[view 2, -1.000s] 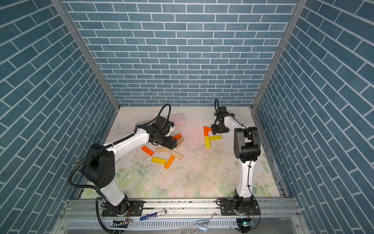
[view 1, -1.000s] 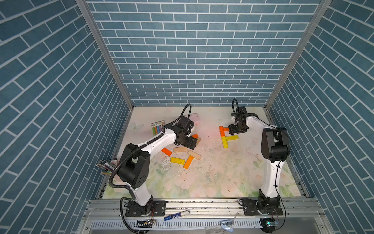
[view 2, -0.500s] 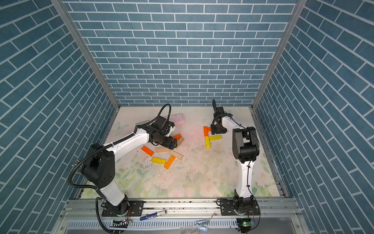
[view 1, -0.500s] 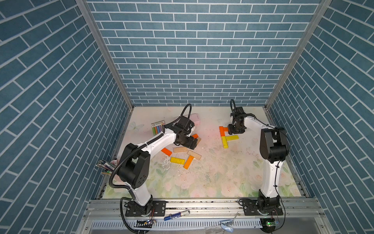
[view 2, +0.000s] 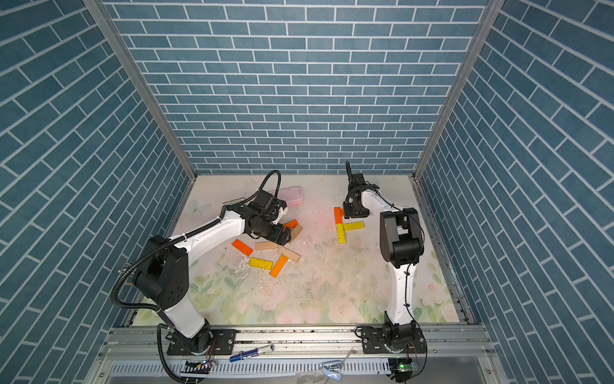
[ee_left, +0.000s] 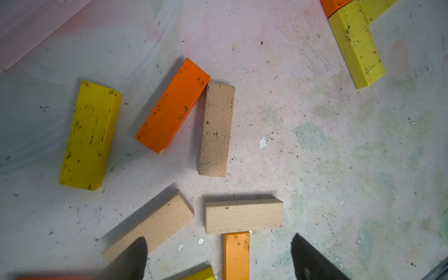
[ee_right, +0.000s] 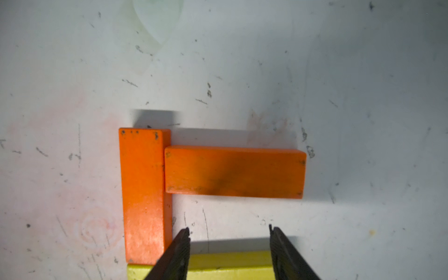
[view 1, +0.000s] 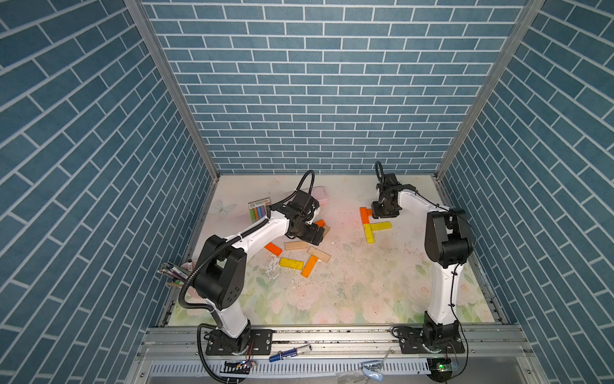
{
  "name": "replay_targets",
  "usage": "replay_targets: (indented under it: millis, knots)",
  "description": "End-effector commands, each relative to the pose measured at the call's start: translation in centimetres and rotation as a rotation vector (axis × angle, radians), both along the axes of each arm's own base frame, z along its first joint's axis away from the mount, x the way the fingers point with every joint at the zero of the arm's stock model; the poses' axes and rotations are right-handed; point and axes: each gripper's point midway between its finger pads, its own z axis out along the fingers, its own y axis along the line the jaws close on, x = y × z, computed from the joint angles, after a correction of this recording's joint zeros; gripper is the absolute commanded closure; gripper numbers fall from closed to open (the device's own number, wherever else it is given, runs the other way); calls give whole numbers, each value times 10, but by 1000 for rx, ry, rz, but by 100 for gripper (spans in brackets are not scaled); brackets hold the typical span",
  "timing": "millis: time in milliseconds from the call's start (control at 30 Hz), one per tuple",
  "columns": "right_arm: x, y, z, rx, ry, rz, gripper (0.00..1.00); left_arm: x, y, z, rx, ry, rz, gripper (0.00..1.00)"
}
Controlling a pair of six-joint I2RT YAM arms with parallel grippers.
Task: Assemble the number 6 with building blocks
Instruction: Adjust the building block at the center of the board.
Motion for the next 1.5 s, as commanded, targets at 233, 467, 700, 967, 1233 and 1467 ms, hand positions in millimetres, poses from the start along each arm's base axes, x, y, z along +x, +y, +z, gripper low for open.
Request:
replay_targets:
  millis: [233,467,700,967,1233,1467]
  knots:
    - [-2,-2,-20,-12,57,-41,45,3,-1,12,-20,-22,0,7]
    - [1,-2,-19,-11,52,-47,45,3,-1,11,-18,-20,-1,7]
    - [-1,-1,-35,-18,82,-48,45,3,-1,10,-18,-17,-1,7]
    - [-1,-1,-38,-22,90,-48,45,2,-1,10,-16,-15,-2,7]
    - [-1,-1,-41,-22,95,-53,45,3,-1,10,-18,-18,-1,7]
    - [-1,-2,-46,-26,100,-55,45,3,-2,10,-19,-16,-2,7]
